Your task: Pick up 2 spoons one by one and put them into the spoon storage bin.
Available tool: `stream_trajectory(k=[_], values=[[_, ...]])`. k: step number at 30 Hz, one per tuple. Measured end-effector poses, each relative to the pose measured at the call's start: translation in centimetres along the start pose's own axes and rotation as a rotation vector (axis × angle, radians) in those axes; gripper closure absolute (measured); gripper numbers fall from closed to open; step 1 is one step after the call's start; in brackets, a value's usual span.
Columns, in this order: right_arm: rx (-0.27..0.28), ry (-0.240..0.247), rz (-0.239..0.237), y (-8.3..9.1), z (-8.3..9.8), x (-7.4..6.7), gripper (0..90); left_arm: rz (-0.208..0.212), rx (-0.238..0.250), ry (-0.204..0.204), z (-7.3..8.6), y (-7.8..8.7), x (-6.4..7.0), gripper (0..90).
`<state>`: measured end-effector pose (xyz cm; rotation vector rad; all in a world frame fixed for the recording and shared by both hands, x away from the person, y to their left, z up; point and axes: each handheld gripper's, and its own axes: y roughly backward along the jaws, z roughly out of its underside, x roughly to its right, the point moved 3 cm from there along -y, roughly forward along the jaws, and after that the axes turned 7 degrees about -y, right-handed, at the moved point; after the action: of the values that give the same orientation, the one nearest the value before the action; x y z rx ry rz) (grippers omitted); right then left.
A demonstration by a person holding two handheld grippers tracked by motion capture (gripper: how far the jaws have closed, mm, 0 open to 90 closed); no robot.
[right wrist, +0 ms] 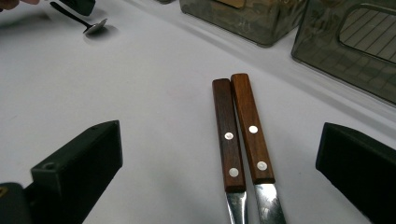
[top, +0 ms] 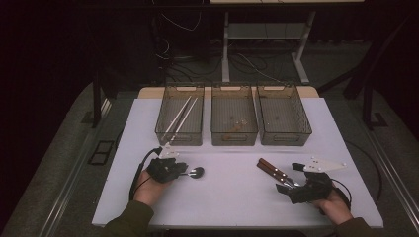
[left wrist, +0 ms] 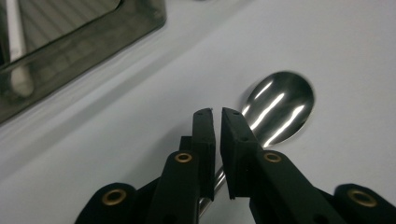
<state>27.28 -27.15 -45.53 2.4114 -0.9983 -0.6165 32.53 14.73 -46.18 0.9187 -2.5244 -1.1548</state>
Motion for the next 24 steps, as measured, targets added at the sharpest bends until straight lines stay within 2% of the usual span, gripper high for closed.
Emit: stream_trajectory(k=[2,5,13,19,21,24], values=[[0.002,0.0,0.0,0.1,0.0,0.0,0.7,-0.012,-0.028,0.004,0.4,0.0,-0.3,86.6],[0.004,-0.002,0.0,0.1,0.0,0.1,0.7,-0.003,-0.038,0.007,0.7,0.4,-0.4,89.1],[0.004,-0.001,-0.002,0.1,0.0,0.0,0.7,0.028,-0.055,0.038,1.3,1.1,0.2,89.4],[0.002,0.0,-0.001,0.0,0.0,0.0,0.7,0.054,-0.06,0.025,1.5,1.4,0.9,89.4],[0.003,0.001,-0.001,0.0,0.0,0.0,0.8,0.05,-0.035,0.029,1.3,1.4,0.9,87.5],[0.002,0.003,-0.001,0.0,0.0,0.0,0.7,0.065,0.039,0.032,0.5,1.6,0.9,81.4]])
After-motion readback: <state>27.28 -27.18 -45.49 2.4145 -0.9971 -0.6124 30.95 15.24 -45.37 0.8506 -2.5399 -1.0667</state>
